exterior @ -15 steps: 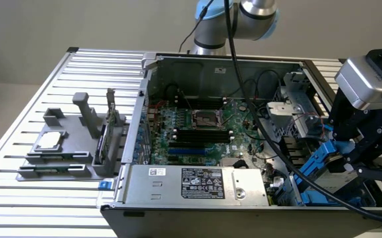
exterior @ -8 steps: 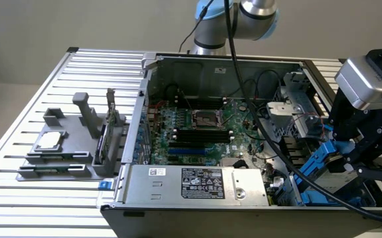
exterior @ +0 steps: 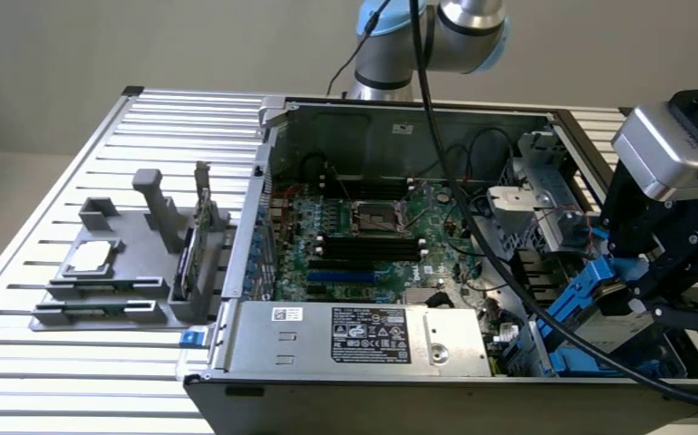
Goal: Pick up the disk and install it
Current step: 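Insert the disk into the insertion slot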
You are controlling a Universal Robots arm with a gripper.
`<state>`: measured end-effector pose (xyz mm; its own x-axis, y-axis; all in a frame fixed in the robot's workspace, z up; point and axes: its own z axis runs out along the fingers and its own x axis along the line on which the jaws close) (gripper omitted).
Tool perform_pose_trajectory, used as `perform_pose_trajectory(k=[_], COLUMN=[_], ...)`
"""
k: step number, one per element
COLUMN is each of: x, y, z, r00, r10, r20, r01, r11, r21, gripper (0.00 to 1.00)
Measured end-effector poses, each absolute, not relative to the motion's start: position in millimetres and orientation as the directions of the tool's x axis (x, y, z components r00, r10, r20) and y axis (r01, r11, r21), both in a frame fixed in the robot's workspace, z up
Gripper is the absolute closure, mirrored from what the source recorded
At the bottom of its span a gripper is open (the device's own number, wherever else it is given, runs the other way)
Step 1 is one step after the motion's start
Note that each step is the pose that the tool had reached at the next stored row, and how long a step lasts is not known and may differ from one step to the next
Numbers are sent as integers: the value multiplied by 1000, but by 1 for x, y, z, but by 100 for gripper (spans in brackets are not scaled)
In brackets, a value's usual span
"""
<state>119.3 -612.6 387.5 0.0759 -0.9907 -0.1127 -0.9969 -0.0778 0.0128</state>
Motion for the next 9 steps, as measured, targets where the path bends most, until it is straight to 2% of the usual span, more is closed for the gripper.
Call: perform_pose_trajectory(k=[9], x=[119], y=[-613], z=[388], r00=[76], r10=[-991], r20=[-113], r01=[-997], r11=[-78], r21=[13], gripper=[68])
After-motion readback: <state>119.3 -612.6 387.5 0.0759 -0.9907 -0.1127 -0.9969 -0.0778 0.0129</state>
